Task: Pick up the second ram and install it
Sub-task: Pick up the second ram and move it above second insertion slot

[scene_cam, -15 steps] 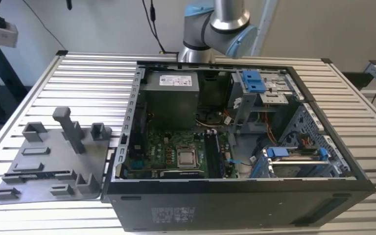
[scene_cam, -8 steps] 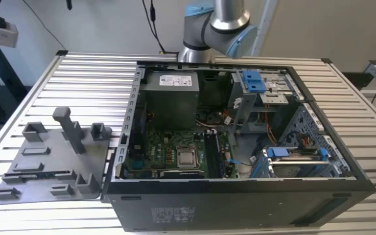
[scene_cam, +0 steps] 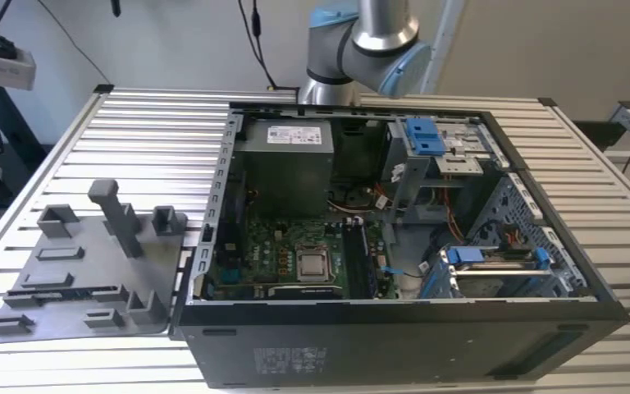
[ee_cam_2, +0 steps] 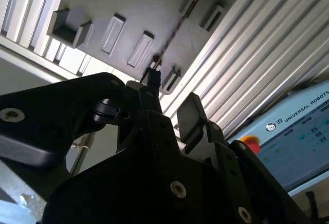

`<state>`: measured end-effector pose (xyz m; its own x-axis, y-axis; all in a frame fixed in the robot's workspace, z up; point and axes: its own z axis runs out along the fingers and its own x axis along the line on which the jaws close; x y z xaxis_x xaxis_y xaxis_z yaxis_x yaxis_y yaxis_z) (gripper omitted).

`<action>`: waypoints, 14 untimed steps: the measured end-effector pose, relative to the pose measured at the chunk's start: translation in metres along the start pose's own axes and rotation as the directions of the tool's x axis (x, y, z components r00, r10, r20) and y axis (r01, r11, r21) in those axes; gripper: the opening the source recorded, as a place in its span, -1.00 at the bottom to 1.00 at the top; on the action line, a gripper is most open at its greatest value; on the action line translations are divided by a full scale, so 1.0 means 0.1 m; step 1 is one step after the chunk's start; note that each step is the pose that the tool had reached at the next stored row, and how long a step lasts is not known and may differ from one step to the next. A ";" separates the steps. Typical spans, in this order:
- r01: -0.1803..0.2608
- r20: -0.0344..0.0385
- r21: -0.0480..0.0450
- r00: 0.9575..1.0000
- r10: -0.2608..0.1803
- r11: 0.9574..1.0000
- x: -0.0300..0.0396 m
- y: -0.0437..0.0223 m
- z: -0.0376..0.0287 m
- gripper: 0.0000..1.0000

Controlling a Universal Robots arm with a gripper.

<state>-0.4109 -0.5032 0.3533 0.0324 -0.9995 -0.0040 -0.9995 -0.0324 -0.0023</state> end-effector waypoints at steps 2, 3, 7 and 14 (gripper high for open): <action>0.001 0.000 0.000 1.000 -0.001 1.000 0.000 0.000 0.036 -0.16; 0.001 0.000 0.000 1.000 -0.001 1.000 0.000 0.000 0.055 -0.16; 0.002 0.000 -0.001 1.000 -0.002 1.000 -0.001 0.000 0.083 -0.16; 0.002 0.000 -0.001 1.000 -0.002 1.000 -0.001 0.000 0.084 -0.16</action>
<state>-0.4109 -0.5031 0.3449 0.0348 -0.9994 -0.0041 -0.9994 -0.0348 -0.0013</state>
